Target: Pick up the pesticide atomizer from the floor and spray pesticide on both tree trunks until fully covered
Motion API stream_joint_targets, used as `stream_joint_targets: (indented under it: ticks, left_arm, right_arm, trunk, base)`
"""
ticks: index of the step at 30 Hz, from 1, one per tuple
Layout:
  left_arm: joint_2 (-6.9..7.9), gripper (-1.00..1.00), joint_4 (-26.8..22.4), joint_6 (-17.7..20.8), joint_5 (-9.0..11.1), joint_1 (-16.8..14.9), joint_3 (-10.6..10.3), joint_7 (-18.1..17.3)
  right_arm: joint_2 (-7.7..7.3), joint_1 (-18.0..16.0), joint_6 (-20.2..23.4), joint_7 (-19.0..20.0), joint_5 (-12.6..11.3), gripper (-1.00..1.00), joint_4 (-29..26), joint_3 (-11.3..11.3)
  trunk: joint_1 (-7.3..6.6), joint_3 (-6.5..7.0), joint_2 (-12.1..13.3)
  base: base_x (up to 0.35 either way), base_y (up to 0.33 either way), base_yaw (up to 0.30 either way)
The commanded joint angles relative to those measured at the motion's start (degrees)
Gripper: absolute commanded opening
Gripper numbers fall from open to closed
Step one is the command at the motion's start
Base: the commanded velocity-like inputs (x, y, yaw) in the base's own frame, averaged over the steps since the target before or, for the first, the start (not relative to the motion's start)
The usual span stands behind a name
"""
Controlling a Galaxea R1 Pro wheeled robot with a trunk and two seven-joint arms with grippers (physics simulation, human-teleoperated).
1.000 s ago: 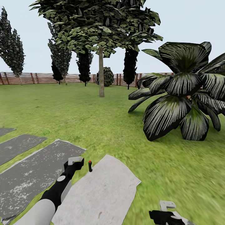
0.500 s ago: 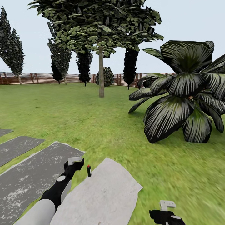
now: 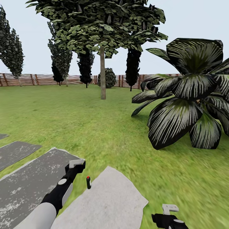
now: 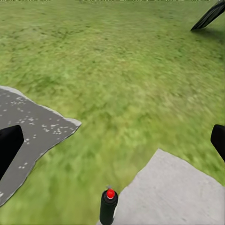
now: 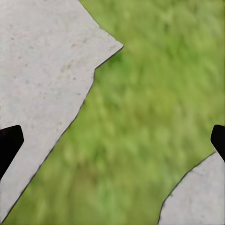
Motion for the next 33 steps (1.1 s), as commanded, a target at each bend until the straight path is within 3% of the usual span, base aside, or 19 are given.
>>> stream_joint_targets:
  ticks: [1, 9, 13, 17, 22, 33]
  left_arm:
    - [0.00, 1.00, -0.04, 0.00, 0.01, 0.00, -0.02, 0.01]
    - [-0.08, 1.00, 0.02, -0.01, 0.06, 0.00, -0.06, 0.03]
    - [-0.12, 1.00, 0.07, -0.01, 0.07, 0.00, -0.13, 0.03]
    - [-0.45, 1.00, -0.04, -1.06, 0.07, 0.00, -0.17, -0.05]
    - [-2.26, 1.00, 0.20, -3.41, -0.20, 0.00, -0.20, -0.06]
    - [-2.29, 1.00, 0.26, -3.61, -0.28, -0.02, 0.03, 0.02]
  right_arm:
    - [0.01, 0.00, 0.00, -0.01, 0.00, 1.00, 0.02, 0.02]
    - [0.03, 0.00, -0.05, 0.00, -0.09, 1.00, 0.04, -0.02]
    - [-0.11, 0.00, -0.02, 0.00, -0.27, 1.00, -0.56, -0.28]
    - [-0.13, 0.00, 0.00, 0.07, -0.45, 1.00, -5.27, -0.20]
    - [-0.02, 0.00, -0.02, 0.04, -0.43, 1.00, -7.18, -0.06]
    - [-0.07, 0.00, -0.03, 0.09, -0.59, 1.00, -7.25, -0.11]
  trunk:
    - [0.00, -0.01, 0.00]
    - [0.00, -0.47, 0.00]
    - [0.30, -1.66, -0.44]
    - [0.40, -2.91, -0.49]
    - [0.53, -4.46, -0.56]
    - [0.81, -7.88, -0.71]
  base:
    - [0.031, 0.000, 0.000]
    - [0.008, 0.000, 0.000]
    - [0.000, 0.000, 0.000]
    - [0.000, 0.000, 0.000]
    - [0.000, 0.000, 0.000]
    - [0.000, 0.000, 0.000]
